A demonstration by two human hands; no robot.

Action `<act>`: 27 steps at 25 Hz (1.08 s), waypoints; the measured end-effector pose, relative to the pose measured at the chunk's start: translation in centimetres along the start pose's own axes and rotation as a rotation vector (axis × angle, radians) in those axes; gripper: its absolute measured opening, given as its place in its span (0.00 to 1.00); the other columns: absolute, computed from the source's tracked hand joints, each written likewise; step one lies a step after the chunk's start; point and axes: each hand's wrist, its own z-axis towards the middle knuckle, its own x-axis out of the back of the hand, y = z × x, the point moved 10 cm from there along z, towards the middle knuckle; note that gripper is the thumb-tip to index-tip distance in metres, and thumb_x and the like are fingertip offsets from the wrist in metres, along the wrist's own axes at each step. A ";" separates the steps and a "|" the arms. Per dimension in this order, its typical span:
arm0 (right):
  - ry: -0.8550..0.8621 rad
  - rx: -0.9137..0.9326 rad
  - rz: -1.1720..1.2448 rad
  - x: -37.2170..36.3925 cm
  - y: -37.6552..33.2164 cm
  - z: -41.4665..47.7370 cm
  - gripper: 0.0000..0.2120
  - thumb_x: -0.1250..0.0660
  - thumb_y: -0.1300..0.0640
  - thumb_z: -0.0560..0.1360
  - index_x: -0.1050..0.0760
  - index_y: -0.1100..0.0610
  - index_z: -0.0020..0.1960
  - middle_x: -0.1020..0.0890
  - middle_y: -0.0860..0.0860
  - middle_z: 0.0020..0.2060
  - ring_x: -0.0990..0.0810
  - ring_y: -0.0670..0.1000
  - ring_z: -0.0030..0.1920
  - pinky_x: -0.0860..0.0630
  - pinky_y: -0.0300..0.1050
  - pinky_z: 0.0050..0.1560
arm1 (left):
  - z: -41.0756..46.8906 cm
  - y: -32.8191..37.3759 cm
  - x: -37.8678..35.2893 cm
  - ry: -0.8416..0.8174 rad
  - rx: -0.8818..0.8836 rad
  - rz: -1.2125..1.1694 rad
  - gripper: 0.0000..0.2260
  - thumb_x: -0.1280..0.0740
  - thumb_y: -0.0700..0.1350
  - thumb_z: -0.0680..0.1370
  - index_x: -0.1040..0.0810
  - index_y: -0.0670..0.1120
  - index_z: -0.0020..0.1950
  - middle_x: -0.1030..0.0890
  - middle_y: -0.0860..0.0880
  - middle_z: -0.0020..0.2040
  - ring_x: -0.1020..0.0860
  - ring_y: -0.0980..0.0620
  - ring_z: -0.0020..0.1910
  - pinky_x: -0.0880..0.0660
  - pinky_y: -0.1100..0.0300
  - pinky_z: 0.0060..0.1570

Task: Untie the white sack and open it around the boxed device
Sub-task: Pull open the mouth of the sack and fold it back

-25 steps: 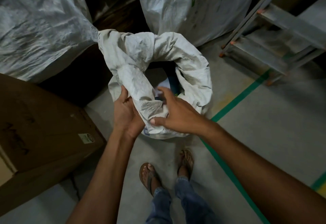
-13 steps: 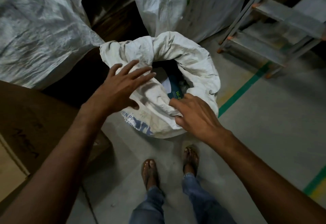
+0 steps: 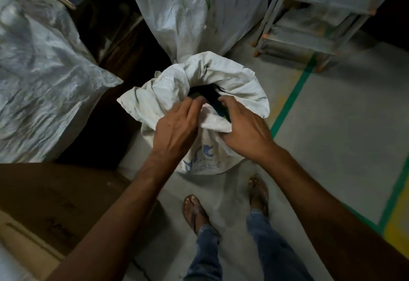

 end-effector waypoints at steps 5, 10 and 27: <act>0.321 0.145 -0.205 2.3 0.3 -2.8 0.11 0.39 0.65 0.73 0.20 0.59 0.50 0.17 0.55 0.44 0.19 0.58 0.42 0.23 0.51 0.38 | -2.3 -2.2 -6.8 -0.962 0.069 -0.672 0.46 0.19 0.57 0.68 0.39 0.58 0.80 0.38 0.54 0.76 0.25 0.53 0.63 0.22 0.57 0.56; 0.447 0.201 -0.217 2.9 1.4 -6.6 0.20 0.49 0.66 0.81 0.17 0.63 0.49 0.15 0.57 0.45 0.17 0.59 0.40 0.22 0.50 0.36 | -0.5 -1.2 -9.9 -0.710 -0.439 0.055 0.48 0.31 0.75 0.64 0.38 0.56 0.79 0.32 0.51 0.76 0.31 0.46 0.71 0.33 0.47 0.67; 0.241 0.062 -0.245 -1.5 0.1 -2.4 0.18 0.24 0.68 0.60 0.23 0.58 0.48 0.23 0.54 0.40 0.24 0.57 0.38 0.30 0.51 0.36 | -2.2 -0.7 -7.2 -0.743 -0.197 -0.476 0.21 0.22 0.52 0.71 0.28 0.52 0.57 0.27 0.51 0.55 0.22 0.48 0.42 0.27 0.57 0.37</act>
